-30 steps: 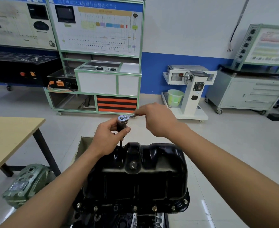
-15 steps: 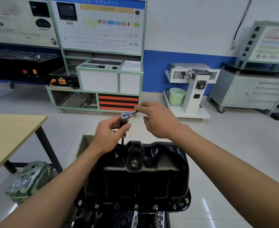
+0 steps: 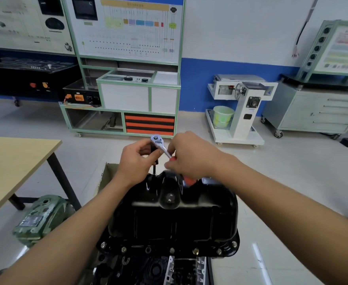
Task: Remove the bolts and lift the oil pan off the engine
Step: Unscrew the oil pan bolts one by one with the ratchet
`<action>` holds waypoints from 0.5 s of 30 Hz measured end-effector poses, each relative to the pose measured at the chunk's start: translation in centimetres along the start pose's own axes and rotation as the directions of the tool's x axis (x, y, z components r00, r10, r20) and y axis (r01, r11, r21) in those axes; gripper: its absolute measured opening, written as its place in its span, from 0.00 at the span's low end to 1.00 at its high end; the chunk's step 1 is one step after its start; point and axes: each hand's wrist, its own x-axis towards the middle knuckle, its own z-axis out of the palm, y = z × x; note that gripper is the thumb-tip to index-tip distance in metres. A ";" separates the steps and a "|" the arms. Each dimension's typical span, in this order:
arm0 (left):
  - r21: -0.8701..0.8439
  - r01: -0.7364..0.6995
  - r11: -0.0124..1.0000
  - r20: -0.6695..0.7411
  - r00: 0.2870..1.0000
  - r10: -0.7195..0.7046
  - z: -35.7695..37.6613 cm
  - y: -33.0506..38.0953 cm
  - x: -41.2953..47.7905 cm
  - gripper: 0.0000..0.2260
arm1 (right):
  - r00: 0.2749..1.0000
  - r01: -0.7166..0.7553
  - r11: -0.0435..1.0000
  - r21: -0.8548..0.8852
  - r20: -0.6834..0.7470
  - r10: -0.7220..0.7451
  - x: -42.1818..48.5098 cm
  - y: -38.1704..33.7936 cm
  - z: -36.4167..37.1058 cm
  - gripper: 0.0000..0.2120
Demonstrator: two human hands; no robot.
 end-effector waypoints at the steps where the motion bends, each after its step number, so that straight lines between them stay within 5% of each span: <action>1: 0.002 0.008 1.000 -0.013 1.000 -0.008 0.0 0.1 0.1 0.10 | 1.000 -0.012 1.000 -0.005 0.001 0.012 0.2 0.1 -0.3 0.07; 15: 0.058 0.016 0.998 0.118 0.993 -0.023 -0.2 -0.4 -0.2 0.02 | 0.987 -0.060 0.980 -0.187 -0.161 0.030 2.0 3.2 0.4 0.17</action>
